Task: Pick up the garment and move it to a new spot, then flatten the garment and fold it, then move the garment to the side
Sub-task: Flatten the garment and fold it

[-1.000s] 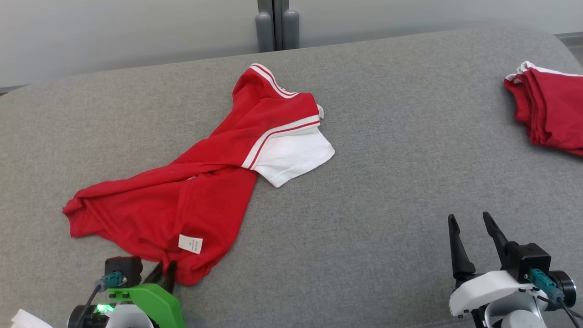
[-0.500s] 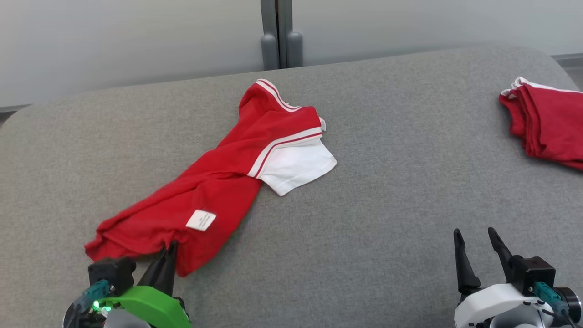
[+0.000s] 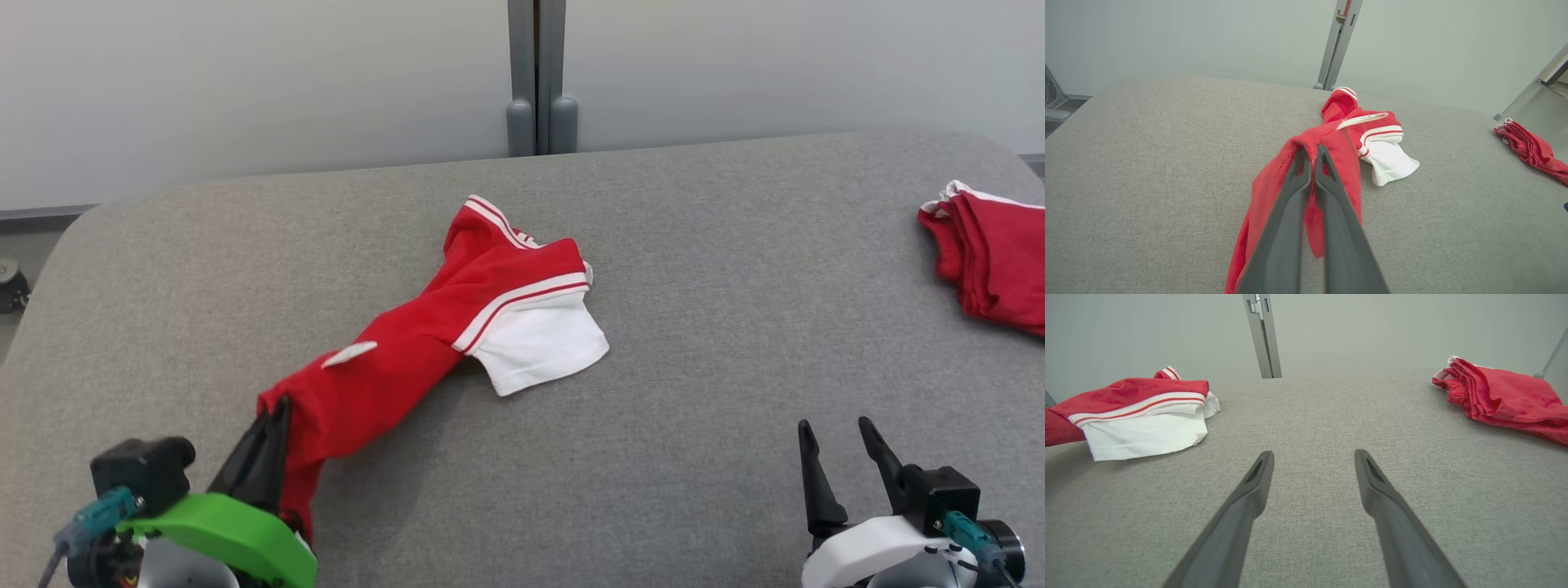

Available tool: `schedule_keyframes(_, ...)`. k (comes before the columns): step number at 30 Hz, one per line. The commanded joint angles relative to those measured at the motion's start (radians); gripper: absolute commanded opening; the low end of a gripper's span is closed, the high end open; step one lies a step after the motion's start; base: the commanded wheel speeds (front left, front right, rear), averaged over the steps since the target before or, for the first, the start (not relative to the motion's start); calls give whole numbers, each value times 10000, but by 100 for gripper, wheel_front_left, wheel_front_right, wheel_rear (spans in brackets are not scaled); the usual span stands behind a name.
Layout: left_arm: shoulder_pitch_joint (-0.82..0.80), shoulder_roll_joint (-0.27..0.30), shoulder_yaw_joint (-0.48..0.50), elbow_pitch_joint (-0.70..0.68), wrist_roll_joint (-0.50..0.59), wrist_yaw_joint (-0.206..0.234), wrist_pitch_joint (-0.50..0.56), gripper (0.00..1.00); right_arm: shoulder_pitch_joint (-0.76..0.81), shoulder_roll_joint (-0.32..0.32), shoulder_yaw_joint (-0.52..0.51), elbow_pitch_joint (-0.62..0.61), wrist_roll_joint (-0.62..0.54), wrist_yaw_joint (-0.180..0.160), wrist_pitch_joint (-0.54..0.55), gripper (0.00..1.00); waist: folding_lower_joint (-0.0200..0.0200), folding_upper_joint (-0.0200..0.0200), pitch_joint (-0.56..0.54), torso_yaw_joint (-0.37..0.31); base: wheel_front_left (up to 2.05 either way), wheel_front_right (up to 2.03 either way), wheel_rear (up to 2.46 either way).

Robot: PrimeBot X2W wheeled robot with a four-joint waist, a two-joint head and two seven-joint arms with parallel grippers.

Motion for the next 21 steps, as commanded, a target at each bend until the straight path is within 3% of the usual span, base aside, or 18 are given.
schedule_keyframes(1,-487,-13,115,42,-44,-76,9,0,-164,-23,68,28,63,-17,-2,100,0,0,14,-165,0,0,0)
schedule_keyframes(9,-2905,12,134,828,322,-455,276,0,-389,-19,246,24,107,-15,-2,100,0,0,220,-1381,0,0,0)
schedule_keyframes(21,-7157,-807,-390,2989,1087,-1477,-120,0,-724,-16,307,68,214,-15,-1,100,0,0,806,-3087,0,0,0)
